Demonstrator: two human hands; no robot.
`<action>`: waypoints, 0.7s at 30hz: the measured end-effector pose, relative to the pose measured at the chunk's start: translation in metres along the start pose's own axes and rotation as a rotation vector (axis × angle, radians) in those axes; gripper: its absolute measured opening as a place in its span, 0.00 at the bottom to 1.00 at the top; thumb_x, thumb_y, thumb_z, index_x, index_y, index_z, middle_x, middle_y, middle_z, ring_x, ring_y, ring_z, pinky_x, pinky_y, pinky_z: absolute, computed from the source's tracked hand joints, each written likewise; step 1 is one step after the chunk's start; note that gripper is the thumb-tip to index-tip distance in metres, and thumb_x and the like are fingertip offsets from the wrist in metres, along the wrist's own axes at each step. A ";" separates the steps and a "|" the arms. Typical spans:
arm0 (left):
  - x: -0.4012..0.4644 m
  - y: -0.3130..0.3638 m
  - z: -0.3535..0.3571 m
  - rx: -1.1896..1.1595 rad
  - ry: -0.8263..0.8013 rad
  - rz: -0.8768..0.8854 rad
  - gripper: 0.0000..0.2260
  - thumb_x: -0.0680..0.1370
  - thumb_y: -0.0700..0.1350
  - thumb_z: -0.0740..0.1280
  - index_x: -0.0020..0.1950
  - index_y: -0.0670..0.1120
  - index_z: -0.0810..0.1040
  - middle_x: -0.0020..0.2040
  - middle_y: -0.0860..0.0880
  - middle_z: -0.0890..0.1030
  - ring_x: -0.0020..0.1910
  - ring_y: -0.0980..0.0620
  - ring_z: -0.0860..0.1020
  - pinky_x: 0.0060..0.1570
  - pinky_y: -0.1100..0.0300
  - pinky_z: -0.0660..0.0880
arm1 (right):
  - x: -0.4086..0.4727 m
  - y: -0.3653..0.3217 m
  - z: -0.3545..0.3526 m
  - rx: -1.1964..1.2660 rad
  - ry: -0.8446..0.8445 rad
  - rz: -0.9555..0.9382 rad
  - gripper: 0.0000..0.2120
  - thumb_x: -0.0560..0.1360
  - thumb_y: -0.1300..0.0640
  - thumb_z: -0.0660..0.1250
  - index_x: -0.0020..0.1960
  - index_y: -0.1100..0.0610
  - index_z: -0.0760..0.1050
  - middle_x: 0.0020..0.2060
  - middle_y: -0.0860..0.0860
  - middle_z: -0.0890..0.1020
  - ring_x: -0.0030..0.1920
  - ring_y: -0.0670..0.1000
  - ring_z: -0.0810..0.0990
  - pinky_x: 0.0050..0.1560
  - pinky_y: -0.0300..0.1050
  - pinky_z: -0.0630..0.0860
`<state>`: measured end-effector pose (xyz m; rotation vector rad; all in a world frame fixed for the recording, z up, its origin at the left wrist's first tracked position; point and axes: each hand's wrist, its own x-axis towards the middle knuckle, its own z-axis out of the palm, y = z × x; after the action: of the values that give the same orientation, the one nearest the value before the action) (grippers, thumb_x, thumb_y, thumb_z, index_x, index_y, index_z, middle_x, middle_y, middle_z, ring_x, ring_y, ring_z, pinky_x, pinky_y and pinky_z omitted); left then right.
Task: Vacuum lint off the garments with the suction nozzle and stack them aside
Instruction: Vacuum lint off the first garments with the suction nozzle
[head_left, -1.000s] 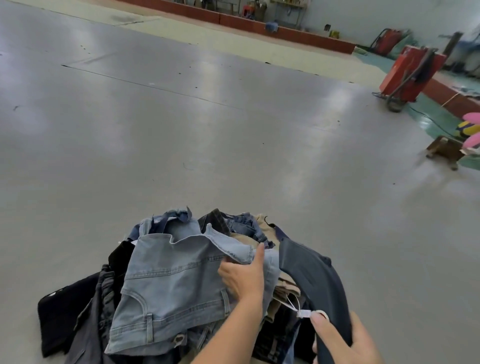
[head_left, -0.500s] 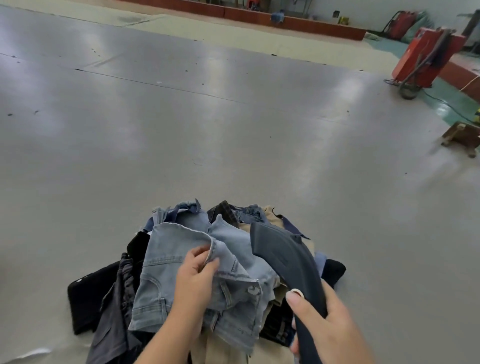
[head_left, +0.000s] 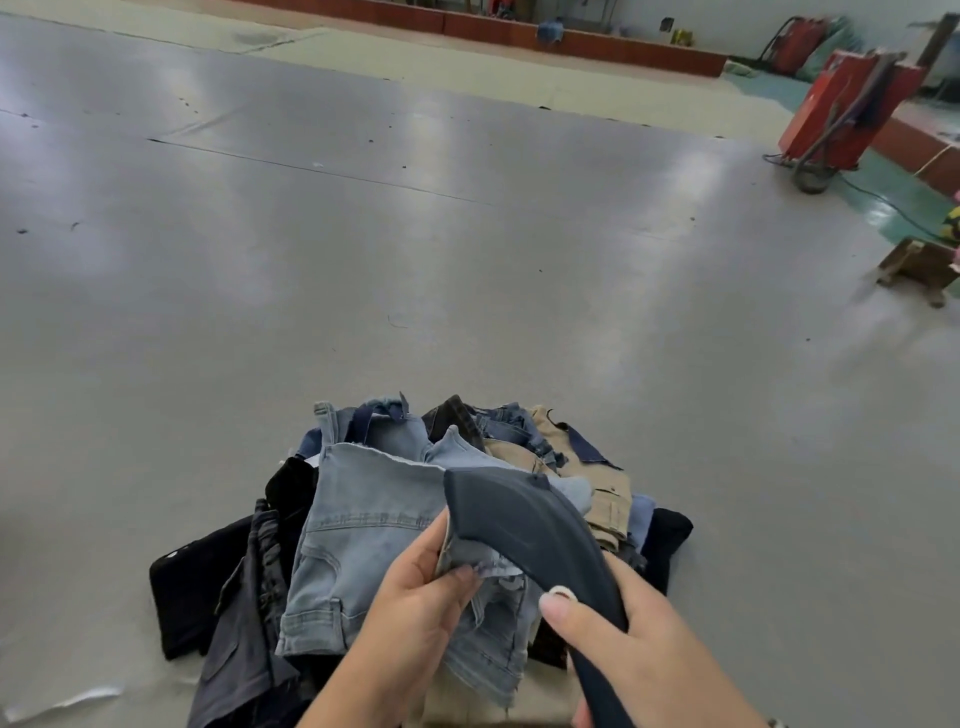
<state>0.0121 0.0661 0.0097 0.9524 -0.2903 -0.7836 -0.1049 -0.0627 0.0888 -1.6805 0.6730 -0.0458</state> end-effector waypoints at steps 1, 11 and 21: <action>-0.001 -0.001 -0.001 0.010 -0.016 -0.008 0.28 0.73 0.28 0.62 0.58 0.59 0.82 0.59 0.49 0.82 0.59 0.53 0.80 0.50 0.66 0.77 | 0.003 -0.005 -0.001 -0.001 -0.003 -0.001 0.08 0.69 0.41 0.70 0.42 0.27 0.74 0.37 0.43 0.84 0.32 0.45 0.82 0.35 0.38 0.76; 0.007 -0.001 -0.001 0.107 -0.071 0.044 0.23 0.73 0.32 0.61 0.62 0.53 0.79 0.61 0.46 0.81 0.62 0.51 0.78 0.55 0.65 0.75 | -0.007 0.005 0.004 0.013 0.026 0.037 0.09 0.67 0.38 0.71 0.45 0.32 0.73 0.40 0.33 0.81 0.37 0.38 0.81 0.37 0.31 0.73; 0.005 -0.005 -0.001 0.059 -0.025 0.026 0.26 0.72 0.32 0.60 0.60 0.57 0.80 0.60 0.49 0.81 0.60 0.52 0.79 0.52 0.65 0.76 | -0.001 -0.006 -0.001 0.003 0.009 0.020 0.06 0.69 0.39 0.69 0.43 0.29 0.74 0.32 0.44 0.82 0.29 0.48 0.82 0.32 0.40 0.76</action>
<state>0.0139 0.0617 0.0042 0.9931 -0.3484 -0.7670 -0.1035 -0.0629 0.0951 -1.6713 0.6960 -0.0402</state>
